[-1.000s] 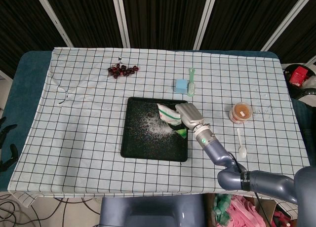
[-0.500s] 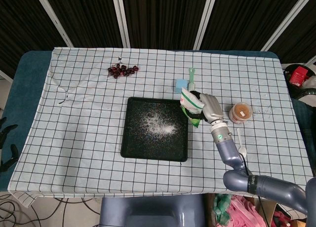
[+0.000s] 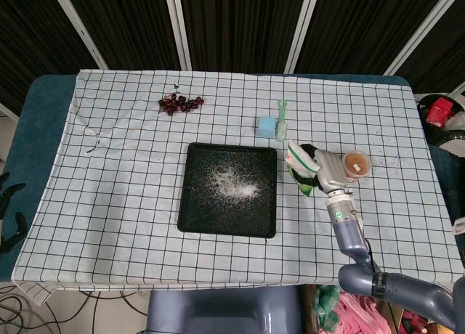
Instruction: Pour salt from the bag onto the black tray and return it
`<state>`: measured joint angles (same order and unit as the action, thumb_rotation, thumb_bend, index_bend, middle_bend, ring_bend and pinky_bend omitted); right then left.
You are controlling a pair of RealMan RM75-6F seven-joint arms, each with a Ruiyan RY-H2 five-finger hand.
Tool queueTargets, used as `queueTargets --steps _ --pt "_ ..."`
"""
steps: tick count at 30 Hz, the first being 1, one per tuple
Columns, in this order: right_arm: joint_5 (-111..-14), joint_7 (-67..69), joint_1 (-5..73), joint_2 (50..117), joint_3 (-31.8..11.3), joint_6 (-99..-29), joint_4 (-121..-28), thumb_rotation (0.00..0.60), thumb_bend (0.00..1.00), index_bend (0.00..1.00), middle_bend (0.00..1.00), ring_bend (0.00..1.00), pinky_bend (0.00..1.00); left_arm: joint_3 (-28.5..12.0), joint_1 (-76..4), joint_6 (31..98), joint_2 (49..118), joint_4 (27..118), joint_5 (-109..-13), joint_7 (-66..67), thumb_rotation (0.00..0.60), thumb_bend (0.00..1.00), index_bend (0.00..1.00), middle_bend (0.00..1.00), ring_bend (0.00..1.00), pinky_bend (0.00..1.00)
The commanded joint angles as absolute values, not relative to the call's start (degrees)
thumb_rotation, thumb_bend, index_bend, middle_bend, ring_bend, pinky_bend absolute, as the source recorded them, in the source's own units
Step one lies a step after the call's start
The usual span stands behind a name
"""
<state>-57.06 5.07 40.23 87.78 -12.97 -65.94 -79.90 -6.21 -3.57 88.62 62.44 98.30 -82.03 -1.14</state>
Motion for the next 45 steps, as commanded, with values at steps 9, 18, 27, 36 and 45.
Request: queueTargets --steps 9,18,27,36,45 --pt "-64.9 8.2 37.7 97.5 -11.4 -67.7 -68.7 0.600 0.28 0.43 0.34 0.46 0.40 -6.3 -3.6 88.6 62.4 98.3 -81.9 -1.2 0.600 0.65 0.20 0.03 0.00 0.05" --pt "-65.1 8.0 37.5 100.1 -13.6 -66.7 -66.2 0.600 0.26 0.43 0.33 0.45 0.39 -6.4 -3.6 88.5 62.3 98.3 -81.8 -1.3 0.600 0.65 0.20 0.03 0.00 0.05" --pt "-64.2 7.8 36.4 99.9 -14.6 -64.5 -66.6 0.600 0.20 0.38 0.28 0.40 0.38 -6.3 -3.6 88.5 62.4 98.3 -81.8 -1.2 0.600 0.65 0.20 0.03 0.00 0.05" --pt "-63.9 8.3 35.2 98.6 -15.5 -63.5 -68.8 0.600 0.10 0.25 0.21 0.27 0.31 -6.3 -3.6 88.5 62.4 98.3 -81.8 -1.0 0.600 0.65 0.20 0.03 0.00 0.05" --pt "-64.7 9.1 31.7 92.9 -14.6 -63.6 -74.8 0.600 0.07 0.18 0.17 0.25 0.30 -6.2 -3.6 88.5 62.5 98.1 -81.9 -0.9 0.600 0.65 0.20 0.03 0.00 0.05"
